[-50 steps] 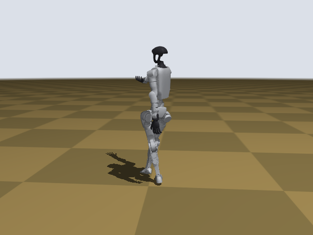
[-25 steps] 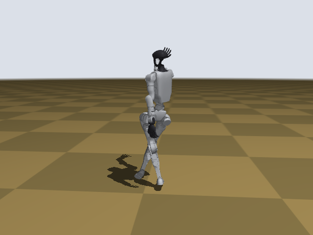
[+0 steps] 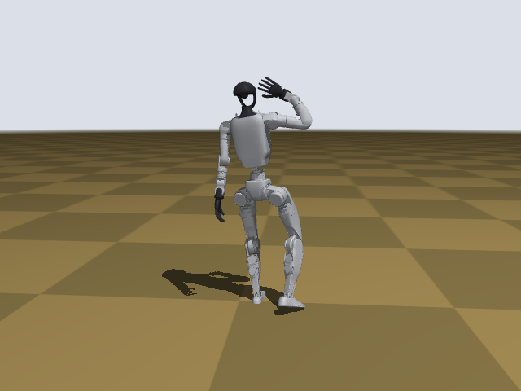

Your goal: Dance

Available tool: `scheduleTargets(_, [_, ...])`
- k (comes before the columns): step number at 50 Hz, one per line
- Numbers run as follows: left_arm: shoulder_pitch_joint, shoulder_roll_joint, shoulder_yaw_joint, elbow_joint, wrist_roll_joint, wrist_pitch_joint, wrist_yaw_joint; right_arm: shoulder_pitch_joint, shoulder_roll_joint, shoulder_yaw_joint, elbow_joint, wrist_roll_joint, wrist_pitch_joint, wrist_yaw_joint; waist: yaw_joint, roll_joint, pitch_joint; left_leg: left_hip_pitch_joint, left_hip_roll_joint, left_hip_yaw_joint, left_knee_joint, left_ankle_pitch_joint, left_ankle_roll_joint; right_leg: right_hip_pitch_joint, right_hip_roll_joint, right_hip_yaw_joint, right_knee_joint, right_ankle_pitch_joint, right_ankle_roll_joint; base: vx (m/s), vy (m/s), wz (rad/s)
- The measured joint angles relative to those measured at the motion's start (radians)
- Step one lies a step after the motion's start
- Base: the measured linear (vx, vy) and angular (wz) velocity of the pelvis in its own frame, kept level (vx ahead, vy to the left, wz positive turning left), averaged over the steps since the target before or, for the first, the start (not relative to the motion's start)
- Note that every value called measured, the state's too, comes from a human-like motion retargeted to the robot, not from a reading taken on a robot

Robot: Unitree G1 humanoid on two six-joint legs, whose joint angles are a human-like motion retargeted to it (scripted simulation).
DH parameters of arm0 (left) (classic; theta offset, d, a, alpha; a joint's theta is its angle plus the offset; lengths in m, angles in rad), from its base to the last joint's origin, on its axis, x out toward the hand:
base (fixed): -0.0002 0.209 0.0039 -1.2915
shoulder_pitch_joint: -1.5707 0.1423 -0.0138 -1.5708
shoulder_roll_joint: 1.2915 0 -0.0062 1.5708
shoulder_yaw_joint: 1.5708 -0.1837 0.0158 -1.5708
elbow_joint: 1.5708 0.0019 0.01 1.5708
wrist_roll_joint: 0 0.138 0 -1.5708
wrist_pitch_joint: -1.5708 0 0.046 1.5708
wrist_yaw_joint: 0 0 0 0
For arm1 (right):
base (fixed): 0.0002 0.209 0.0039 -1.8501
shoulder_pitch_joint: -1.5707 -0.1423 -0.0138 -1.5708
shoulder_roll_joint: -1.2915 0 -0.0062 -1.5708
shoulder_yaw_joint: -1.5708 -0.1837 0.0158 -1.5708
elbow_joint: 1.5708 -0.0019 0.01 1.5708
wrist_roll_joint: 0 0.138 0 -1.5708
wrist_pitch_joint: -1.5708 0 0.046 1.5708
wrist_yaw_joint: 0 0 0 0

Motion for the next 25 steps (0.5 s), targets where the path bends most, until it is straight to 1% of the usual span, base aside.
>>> scheduleTargets(3, [0.006,0.001,0.041,-0.008,0.025,0.005,0.017,0.081,-0.105,-0.005,-0.019,0.010,-0.014,0.082,-0.010,0.006,-0.010,0.004,0.057,0.081,-0.018,-0.008,-0.028,0.080,-0.033,-0.165,-0.107,0.060,-0.031,-0.49,-0.24,-2.30])
scheduleTargets(4, [0.003,0.002,0.059,-0.011,0.023,0.007,0.020,0.111,-0.139,-0.013,-0.025,0.016,-0.018,0.104,-0.012,0.003,-0.010,0.006,0.068,0.106,-0.026,-0.005,-0.031,0.101,-0.035,-0.215,-0.152,0.078,-0.022,-0.63,-0.29,-2.25])
scheduleTargets(5, [-0.001,0.003,0.078,-0.014,0.018,0.009,0.022,0.143,-0.173,-0.022,-0.029,0.023,-0.023,0.124,-0.015,-0.003,-0.009,0.009,0.075,0.130,-0.036,-0.001,-0.032,0.121,-0.035,-0.262,-0.200,0.096,-0.004,-0.63,-0.31,-2.18])
scheduleTargets(7, [-0.006,0.012,0.117,-0.016,-0.008,0.016,0.021,0.216,-0.231,-0.051,-0.031,0.036,-0.029,0.168,-0.026,-0.031,-0.007,0.014,0.066,0.162,-0.049,0.005,-0.032,0.157,-0.032,-0.332,-0.319,0.142,0.115,-0.61,-0.35,-2.07])
scheduleTargets(8, [-0.008,0.020,0.139,-0.017,-0.023,0.018,0.021,0.256,-0.255,-0.067,-0.031,0.044,-0.031,0.188,-0.037,-0.044,-0.004,0.020,0.065,0.181,-0.056,0.010,-0.033,0.168,-0.026,-0.358,-0.370,0.149,0.159,-0.67,-0.40,-2.03])
scheduleTargets(9, [-0.008,0.030,0.163,-0.018,-0.037,0.021,0.023,0.293,-0.274,-0.081,-0.031,0.051,-0.030,0.205,-0.045,-0.053,-0.002,0.028,0.070,0.204,-0.062,0.014,-0.035,0.171,-0.019,-0.374,-0.406,0.144,0.175,-0.75,-0.45,-2.11])
scheduleTargets(10, [-0.008,0.040,0.189,-0.020,-0.049,0.023,0.025,0.331,-0.293,-0.095,-0.031,0.058,-0.028,0.221,-0.053,-0.061,-0.001,0.036,0.079,0.230,-0.069,0.019,-0.038,0.171,-0.012,-0.387,-0.433,0.132,0.178,-0.73,-0.43,-2.16])
scheduleTargets(12, [-0.008,0.074,0.234,-0.021,-0.078,0.037,0.026,0.404,-0.319,-0.124,-0.036,0.068,-0.022,0.246,-0.079,-0.070,-0.001,0.058,0.107,0.299,-0.087,0.034,-0.049,0.147,0.012,-0.376,-0.461,0.130,0.167,-0.72,-0.42,-2.04])
scheduleTargets(15, [-0.008,0.155,0.279,-0.021,-0.132,0.083,0.019,0.511,-0.345,-0.188,-0.050,0.083,-0.018,0.286,-0.141,-0.077,0.001,0.098,0.163,0.405,-0.115,0.065,-0.086,0.066,0.067,-0.214,-0.455,0.137,0.154,-0.79,-0.44,-1.79])
scheduleTargets(17, [-0.015,0.222,0.300,-0.021,-0.139,0.128,0.020,0.561,-0.360,-0.222,-0.059,0.091,-0.016,0.307,-0.184,-0.091,-0.003,0.119,0.186,0.458,-0.116,0.085,-0.093,0.030,0.094,-0.159,-0.458,0.132,0.142,-0.81,-0.42,-1.69])
scheduleTargets(20, [-0.030,0.354,0.301,-0.010,-0.113,0.197,0.001,0.616,-0.369,-0.265,-0.074,0.095,-0.022,0.336,-0.248,-0.137,-0.002,0.152,0.214,0.469,-0.045,0.139,-0.051,0.002,0.116,-0.046,-0.462,0.119,0.127,-0.70,-0.40,-1.57])
scheduleTargets(22, [-0.059,0.465,0.293,0.004,-0.067,0.225,-0.032,0.651,-0.354,-0.282,-0.091,0.105,-0.024,0.349,-0.235,-0.186,0.006,0.099,0.275,0.377,0.177,0.173,0.085,0.004,0.133,0.056,-0.462,0.114,0.107,-0.48,-0.45,-2.46])
scheduleTargets(23, [-0.082,0.526,0.285,0.014,-0.041,0.233,-0.051,0.666,-0.343,-0.287,-0.099,0.111,-0.024,0.355,-0.202,-0.195,0.021,0.030,0.351,0.272,0.370,0.182,0.178,0.019,0.174,0.108,-0.467,0.114,0.083,-0.48,-0.93,-3.66])
scheduleTargets(24, [-0.116,0.581,0.278,0.021,-0.015,0.234,-0.062,0.674,-0.330,-0.291,-0.108,0.116,-0.025,0.359,-0.149,-0.170,0.046,-0.061,0.454,0.057,0.559,0.226,0.209,0.035,0.292,0.147,-0.463,0.112,0.023,-0.43,-1.50,-4.53])
scheduleTargets(25, [-0.157,0.633,0.273,0.025,0.012,0.231,-0.071,0.679,-0.317,-0.295,-0.116,0.123,-0.026,0.363,-0.086,-0.129,0.076,-0.163,0.572,-0.213,0.746,0.288,0.209,0.051,0.449,0.180,-0.456,0.110,-0.056,-0.73,-1.41,-4.04])
